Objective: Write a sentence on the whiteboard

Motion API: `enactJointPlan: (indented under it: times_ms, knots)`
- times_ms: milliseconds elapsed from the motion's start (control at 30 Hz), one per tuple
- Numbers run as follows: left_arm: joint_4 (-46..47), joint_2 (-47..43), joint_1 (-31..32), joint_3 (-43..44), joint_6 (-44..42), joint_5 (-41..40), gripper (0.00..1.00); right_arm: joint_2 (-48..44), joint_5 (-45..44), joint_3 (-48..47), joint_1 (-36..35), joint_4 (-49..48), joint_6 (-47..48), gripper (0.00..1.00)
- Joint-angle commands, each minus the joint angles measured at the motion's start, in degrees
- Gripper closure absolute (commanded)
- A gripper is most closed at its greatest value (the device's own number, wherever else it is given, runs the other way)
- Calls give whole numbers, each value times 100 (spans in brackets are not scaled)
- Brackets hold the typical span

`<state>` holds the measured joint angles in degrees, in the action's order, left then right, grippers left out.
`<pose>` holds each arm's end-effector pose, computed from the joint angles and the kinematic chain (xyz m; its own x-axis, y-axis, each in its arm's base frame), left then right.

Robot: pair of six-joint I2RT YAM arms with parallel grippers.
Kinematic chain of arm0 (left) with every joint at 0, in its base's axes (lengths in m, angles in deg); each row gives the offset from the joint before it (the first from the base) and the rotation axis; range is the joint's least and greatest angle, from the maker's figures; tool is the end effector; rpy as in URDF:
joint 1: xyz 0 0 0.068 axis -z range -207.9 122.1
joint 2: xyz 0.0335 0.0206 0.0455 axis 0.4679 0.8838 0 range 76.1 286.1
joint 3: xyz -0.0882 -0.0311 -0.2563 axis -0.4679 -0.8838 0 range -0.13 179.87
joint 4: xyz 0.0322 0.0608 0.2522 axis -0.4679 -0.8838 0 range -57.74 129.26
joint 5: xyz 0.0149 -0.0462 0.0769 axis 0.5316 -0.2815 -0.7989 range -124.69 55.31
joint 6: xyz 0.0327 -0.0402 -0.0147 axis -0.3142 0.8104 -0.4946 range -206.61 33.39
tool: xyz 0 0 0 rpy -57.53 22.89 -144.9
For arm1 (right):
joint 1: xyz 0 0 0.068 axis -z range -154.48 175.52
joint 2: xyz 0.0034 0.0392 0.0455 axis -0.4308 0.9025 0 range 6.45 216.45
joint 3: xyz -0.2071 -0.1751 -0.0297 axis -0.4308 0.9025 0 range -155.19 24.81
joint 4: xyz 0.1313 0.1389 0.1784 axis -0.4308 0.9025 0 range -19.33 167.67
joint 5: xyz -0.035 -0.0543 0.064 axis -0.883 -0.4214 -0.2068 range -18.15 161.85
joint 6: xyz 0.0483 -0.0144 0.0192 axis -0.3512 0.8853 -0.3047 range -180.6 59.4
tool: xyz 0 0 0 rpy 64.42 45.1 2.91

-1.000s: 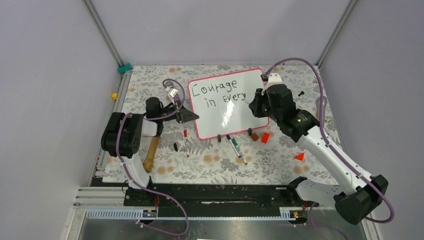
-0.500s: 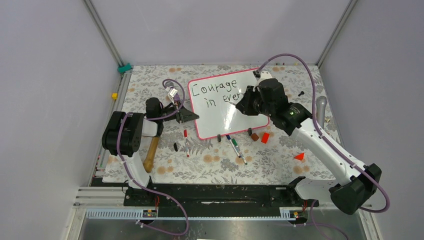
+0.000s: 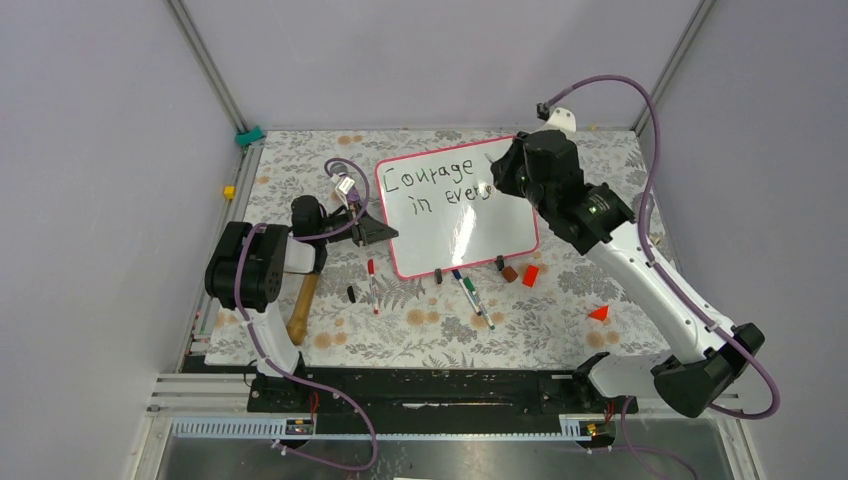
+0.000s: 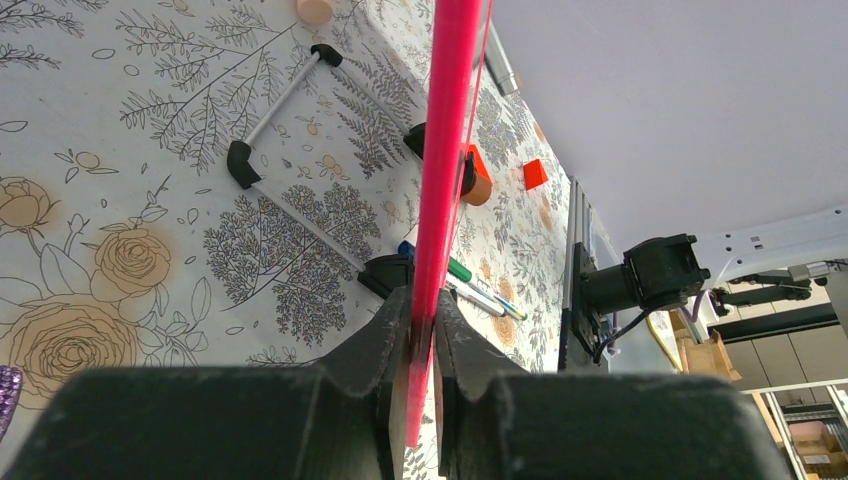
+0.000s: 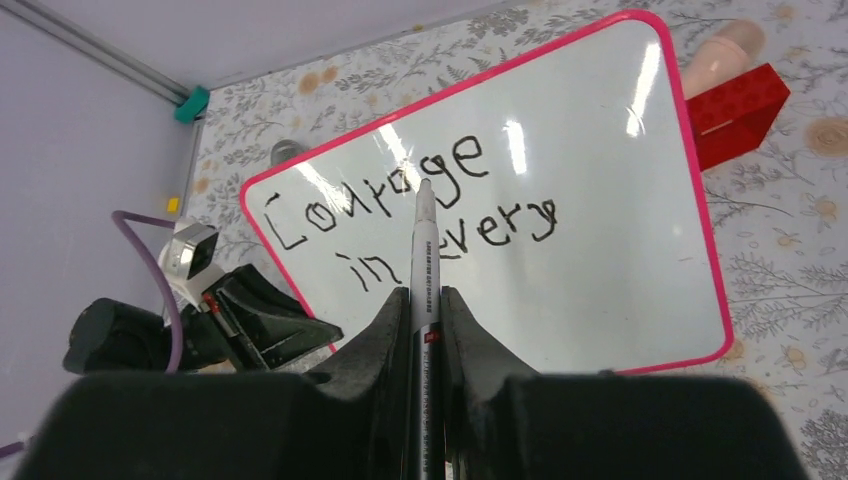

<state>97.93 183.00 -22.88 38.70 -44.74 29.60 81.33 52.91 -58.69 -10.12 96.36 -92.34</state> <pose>0.3281 -0.0609 0.1468 -0.7374 -0.2260 -0.6366 0.5792 0.2734 -0.7680 0.2402 0.1579 0.4328 -0.3601 0.3542 -0.8631 -0.1287 0.8974 0.4220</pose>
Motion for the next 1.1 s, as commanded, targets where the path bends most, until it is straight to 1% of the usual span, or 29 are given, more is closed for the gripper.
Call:
enactJointPlan:
  times_ms: [0, 33, 133, 200, 300, 433, 500, 533, 600, 767, 967, 1067]
  knots:
    - [174, 61, -99, 19, 50, -109, 100, -345, -382, 511, -28, 104, -102, 100]
    - [171, 54, -99, 19, 50, -107, 100, -499, -303, 781, -30, -29, 2, 100]
    - [171, 72, -98, 20, 50, -105, 100, -957, -202, 1542, -28, -883, 409, 100]
    - [171, 70, -105, 14, 34, -112, 100, -1162, 15, 1842, -31, -1239, 592, 100]
    - [171, 56, -104, -10, 7, -139, 100, -1163, 383, 1906, -31, -1281, 523, 100]
    - [171, 58, -93, -7, 6, -145, 100, -808, 853, 1952, -127, -1226, 315, 100]
    - [202, 54, -89, -14, 13, -130, 100, -609, 543, 1930, -403, -1228, 384, 100]
    - [220, 57, -89, -23, 29, -139, 100, -493, 165, 1877, -596, -1204, 489, 100]
    - [230, 66, -93, -24, 31, -137, 100, -274, -199, 1688, -924, -1104, 638, 100]
    - [279, 69, -93, -26, 59, -129, 100, 85, -655, 1459, -1450, -1201, 784, 100]
    - [373, 89, -89, -32, 111, -175, 100, 395, -1520, 1287, -1888, -1160, 1074, 100]
    - [400, 70, -89, -49, 135, -194, 100, 526, -1579, 1074, -1904, -1077, 1193, 100]
